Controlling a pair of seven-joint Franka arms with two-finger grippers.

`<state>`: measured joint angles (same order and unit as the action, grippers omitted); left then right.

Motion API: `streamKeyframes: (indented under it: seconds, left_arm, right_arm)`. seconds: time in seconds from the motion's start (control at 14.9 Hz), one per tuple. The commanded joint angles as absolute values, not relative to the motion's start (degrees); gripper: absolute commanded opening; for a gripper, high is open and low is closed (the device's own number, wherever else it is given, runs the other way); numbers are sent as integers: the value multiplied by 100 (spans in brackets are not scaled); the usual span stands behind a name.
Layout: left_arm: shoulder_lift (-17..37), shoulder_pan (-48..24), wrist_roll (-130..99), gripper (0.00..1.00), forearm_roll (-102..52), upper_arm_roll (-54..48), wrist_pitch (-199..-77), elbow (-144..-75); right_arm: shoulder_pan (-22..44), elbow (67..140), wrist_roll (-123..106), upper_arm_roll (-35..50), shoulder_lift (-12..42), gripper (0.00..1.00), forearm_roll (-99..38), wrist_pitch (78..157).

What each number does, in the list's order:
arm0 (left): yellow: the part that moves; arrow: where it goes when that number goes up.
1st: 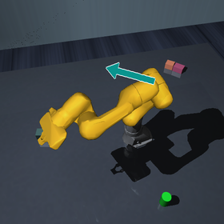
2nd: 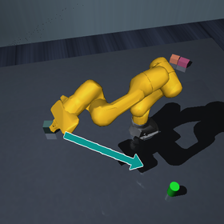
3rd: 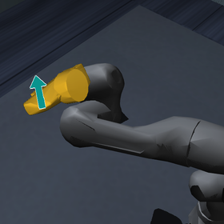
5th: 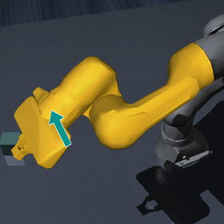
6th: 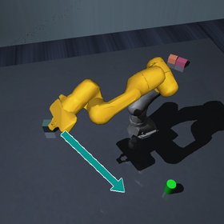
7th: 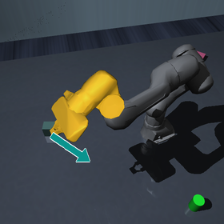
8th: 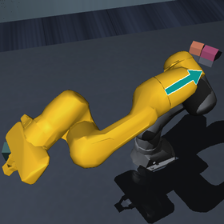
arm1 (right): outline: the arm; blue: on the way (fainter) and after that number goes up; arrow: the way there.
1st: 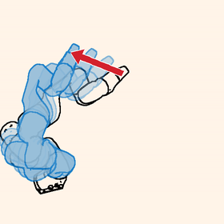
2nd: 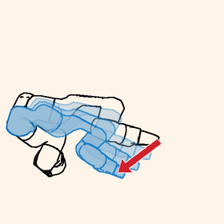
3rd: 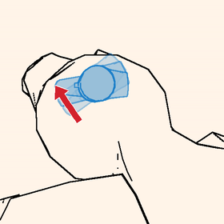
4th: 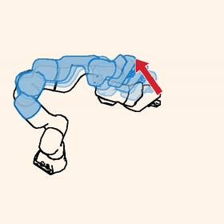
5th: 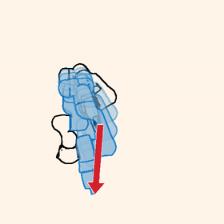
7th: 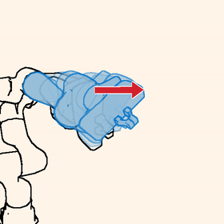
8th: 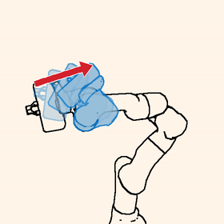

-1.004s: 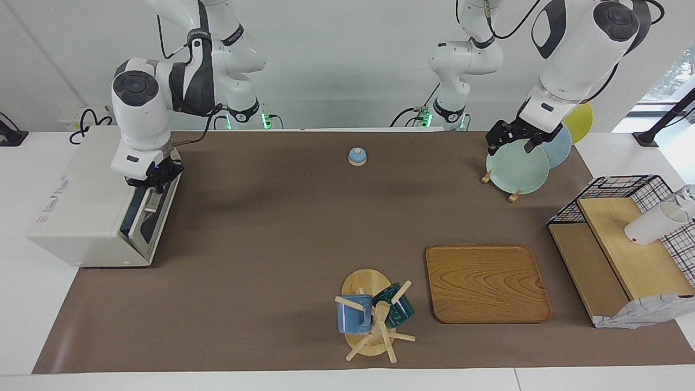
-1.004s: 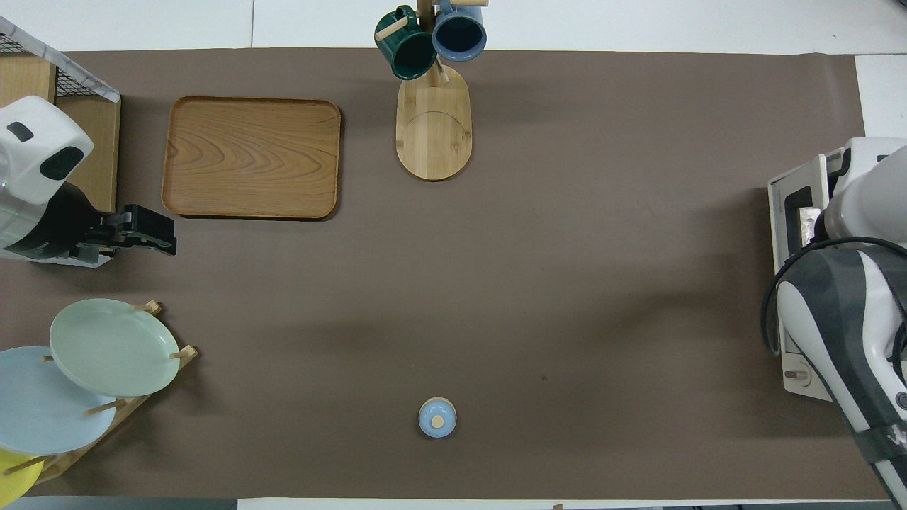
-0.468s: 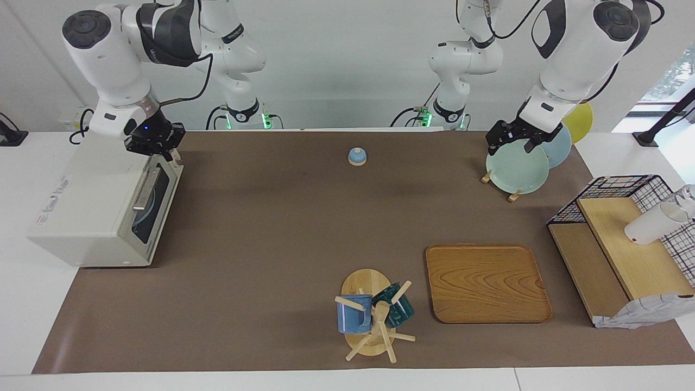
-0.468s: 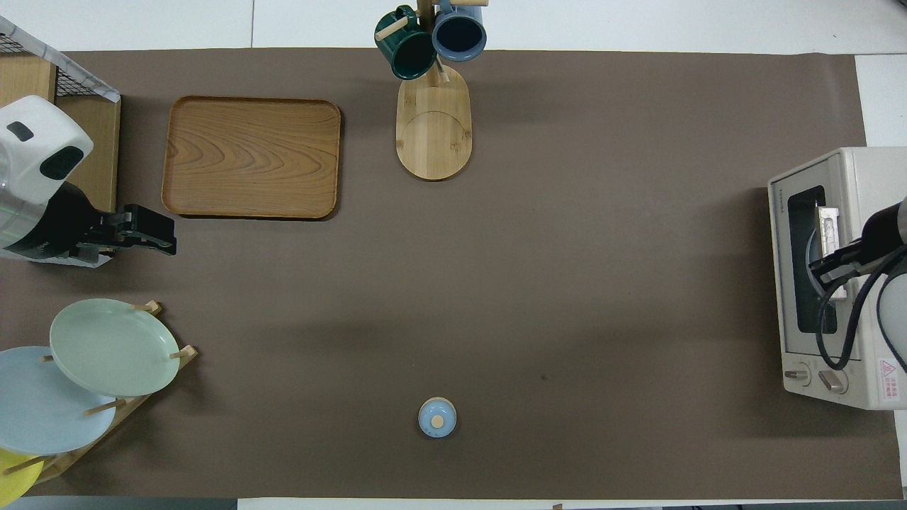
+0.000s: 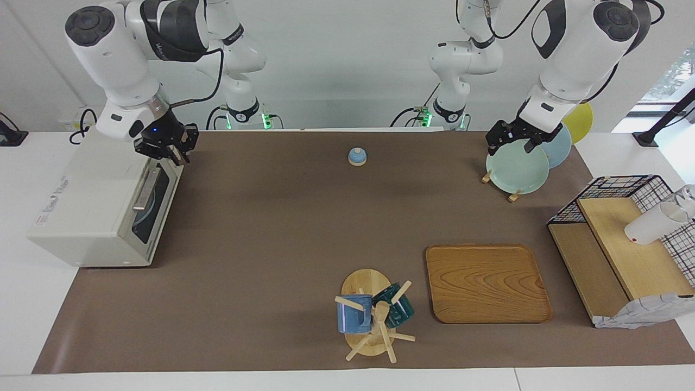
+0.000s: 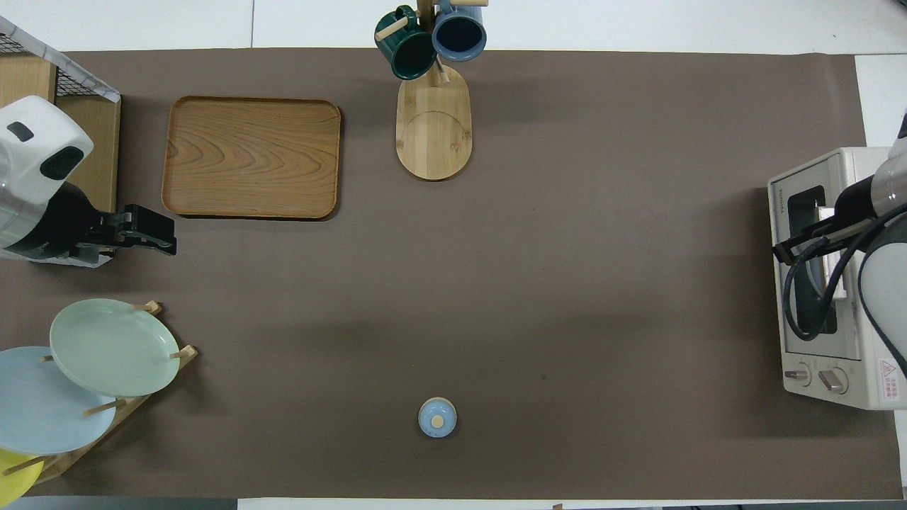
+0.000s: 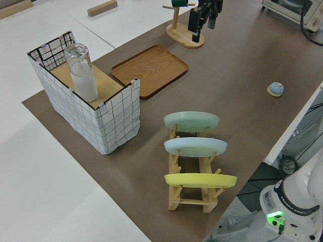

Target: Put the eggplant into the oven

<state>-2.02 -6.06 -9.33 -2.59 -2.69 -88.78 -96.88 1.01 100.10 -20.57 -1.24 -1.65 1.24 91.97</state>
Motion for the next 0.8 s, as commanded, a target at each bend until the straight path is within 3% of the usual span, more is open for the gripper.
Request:
streamKeyframes:
  seconds: [0.0, 0.74]
  left_arm:
    - [-202, -519, -914, 100, -299, -316, -8780, -9659]
    - [-202, -519, -914, 100, -299, -316, -8771, -9650]
  right_arm:
    - [97, 9633, -1663, -123, 79, 100, 9, 8886]
    - [44, 9624, -1213, -141, 26, 100, 26, 8850]
